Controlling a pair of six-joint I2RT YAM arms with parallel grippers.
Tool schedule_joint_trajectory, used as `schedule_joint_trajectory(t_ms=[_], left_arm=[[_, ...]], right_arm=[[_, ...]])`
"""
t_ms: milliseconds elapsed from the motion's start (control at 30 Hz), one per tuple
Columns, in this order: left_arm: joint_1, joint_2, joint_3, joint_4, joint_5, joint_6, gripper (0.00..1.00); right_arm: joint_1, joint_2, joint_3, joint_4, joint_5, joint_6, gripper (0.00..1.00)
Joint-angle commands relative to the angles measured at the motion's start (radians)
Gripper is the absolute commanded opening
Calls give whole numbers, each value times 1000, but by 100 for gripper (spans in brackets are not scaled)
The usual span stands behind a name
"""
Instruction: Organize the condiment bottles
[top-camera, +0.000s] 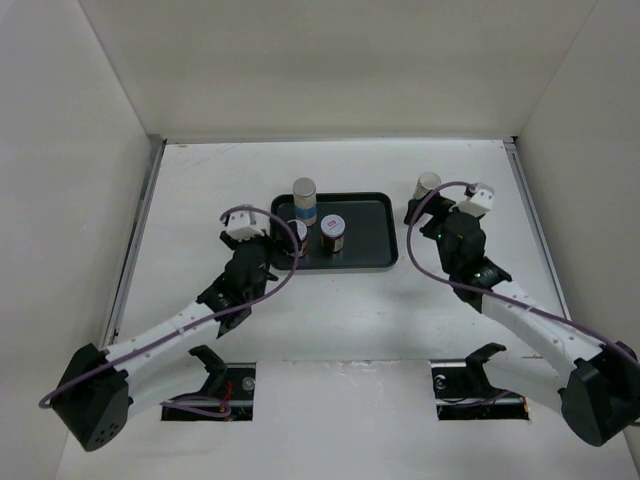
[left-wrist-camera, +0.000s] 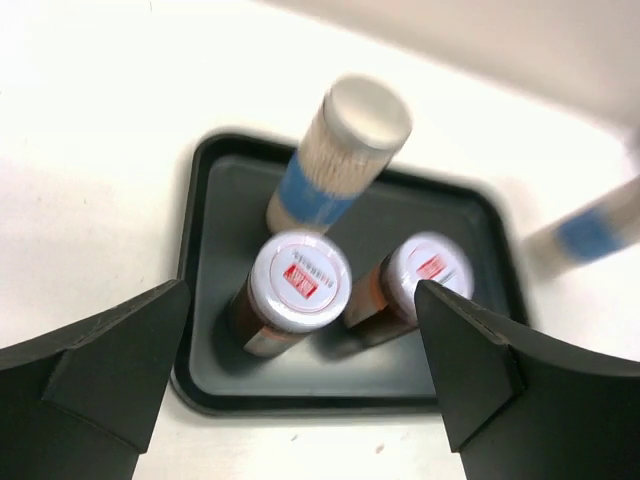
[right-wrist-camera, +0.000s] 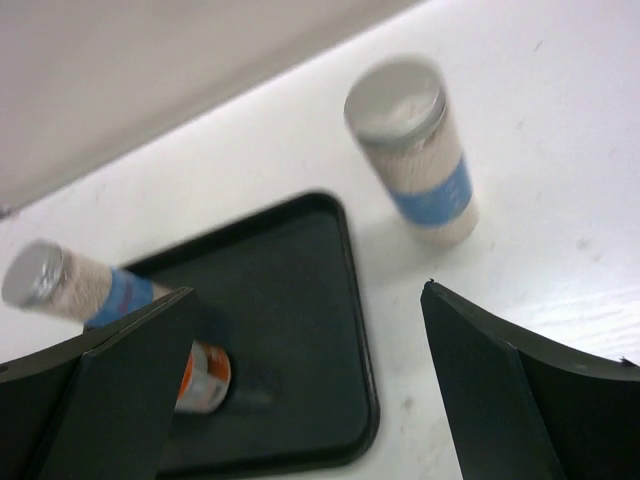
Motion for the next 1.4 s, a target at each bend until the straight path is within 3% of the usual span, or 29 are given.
schedule_joint_trajectory(t_ms=[0, 67, 200, 300, 533, 867, 933, 1133, 1367], left_arm=[[-1, -91, -138, 202, -46, -77, 100], [8, -115, -205, 273, -34, -94, 95], [36, -157, -301, 362, -38, -91, 60], [53, -206, -350, 381, -31, -129, 55], [48, -244, -385, 378, -38, -156, 60], [54, -151, -381, 416, -31, -180, 66], [54, -155, -382, 416, -32, -176, 68], [62, -166, -388, 414, -34, -183, 74], [68, -139, -387, 419, -34, -196, 85]], right_arm=[[-32, 5, 105, -145, 94, -76, 100], [-53, 56, 157, -206, 121, -102, 100], [-122, 169, 278, -256, 96, -153, 100], [-141, 260, 379, -262, 21, -203, 100], [-179, 436, 525, -299, -19, -233, 100], [-207, 634, 613, -244, -56, -250, 100], [-211, 656, 618, -201, -66, -259, 94], [-208, 644, 605, -124, -49, -276, 63], [-121, 429, 547, -89, 30, -342, 59]])
